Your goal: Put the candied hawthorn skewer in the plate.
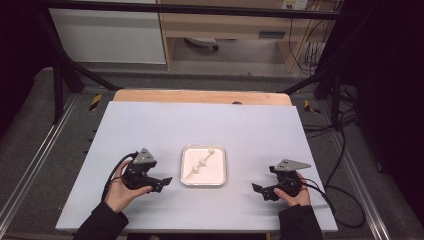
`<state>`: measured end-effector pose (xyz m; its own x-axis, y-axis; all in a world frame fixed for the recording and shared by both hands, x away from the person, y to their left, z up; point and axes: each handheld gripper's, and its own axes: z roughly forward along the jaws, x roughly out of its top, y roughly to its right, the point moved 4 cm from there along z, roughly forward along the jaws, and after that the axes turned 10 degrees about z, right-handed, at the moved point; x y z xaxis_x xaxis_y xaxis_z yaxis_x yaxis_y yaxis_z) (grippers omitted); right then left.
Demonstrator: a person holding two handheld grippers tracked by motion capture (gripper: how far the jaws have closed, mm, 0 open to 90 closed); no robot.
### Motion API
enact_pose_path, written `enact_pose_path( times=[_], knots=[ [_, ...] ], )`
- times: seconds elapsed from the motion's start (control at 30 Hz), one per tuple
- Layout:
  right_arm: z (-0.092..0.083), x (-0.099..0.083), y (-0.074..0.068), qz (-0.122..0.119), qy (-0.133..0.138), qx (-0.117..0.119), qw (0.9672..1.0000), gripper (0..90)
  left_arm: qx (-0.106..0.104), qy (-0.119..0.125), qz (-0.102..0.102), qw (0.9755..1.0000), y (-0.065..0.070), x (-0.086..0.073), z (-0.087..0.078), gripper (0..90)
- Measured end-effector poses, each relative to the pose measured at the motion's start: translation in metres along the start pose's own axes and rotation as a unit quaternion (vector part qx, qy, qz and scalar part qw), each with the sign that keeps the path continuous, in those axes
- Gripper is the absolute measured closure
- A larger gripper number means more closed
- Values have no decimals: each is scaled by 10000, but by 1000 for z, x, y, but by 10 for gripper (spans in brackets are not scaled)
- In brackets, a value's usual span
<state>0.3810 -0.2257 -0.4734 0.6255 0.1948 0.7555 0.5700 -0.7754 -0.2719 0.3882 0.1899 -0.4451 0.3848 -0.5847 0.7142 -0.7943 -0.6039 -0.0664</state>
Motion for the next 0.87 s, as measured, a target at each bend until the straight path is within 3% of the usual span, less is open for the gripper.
enact_pose_path(
  times=[0.2, 0.53, 0.87],
  knots=[
    [0, -1, 0, -25, -36, -28, 10000, 8, 191, 67, -169, 9997, -10, -25, -7, 104],
    [1, -3, 0, -37, -121, -45, 9999, 8, 269, 166, -322, 9990, -16, -59, -15, 75],
    [1, -3, 0, -19, -114, -17, 9999, 8, 262, 178, -321, 9990, -17, -62, -15, 79]
  ],
)
